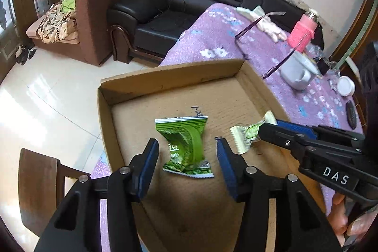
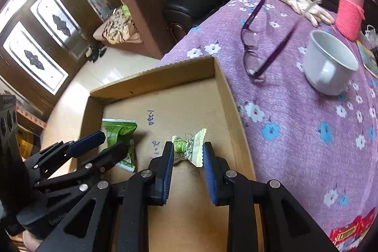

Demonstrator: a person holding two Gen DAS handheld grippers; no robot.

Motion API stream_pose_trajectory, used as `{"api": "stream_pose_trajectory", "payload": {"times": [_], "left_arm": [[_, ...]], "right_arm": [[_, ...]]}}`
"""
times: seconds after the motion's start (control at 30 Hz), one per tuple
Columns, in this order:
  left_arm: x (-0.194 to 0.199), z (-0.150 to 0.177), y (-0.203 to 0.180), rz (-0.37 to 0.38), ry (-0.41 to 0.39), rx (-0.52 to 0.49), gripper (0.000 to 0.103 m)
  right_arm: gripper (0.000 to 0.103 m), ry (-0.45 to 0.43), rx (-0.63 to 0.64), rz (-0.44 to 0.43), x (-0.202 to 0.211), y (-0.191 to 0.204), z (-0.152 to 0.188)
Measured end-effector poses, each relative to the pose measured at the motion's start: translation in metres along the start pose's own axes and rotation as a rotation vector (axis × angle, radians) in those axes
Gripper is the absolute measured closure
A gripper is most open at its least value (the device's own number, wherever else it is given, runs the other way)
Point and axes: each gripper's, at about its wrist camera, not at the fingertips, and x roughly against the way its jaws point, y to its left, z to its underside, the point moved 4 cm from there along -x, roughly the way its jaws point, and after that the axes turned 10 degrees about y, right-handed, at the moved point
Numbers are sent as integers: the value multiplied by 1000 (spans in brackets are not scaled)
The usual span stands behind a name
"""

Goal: Organize snacks
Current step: 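Open both grippers to drop the snacks into the cardboard box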

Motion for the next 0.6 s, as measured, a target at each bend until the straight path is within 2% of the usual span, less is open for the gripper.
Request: {"api": "stream_pose_trajectory", "payload": {"times": [0.13,0.27,0.43,0.6], "left_arm": [[16,9,-7,0,-39,-10,52],[32,19,-20,12,-77,-25,51],[45,38,-59,54,-101,-80,51],[56,64,-115,102,-108,-172,43]], "right_arm": [[76,-44,-5,-13,23,-6,19],[76,-97,-9,-68,52,-16,46],[76,-134,-8,-118,83,-31,88],[76,-200,-35,-119,126,-76,137]]}}
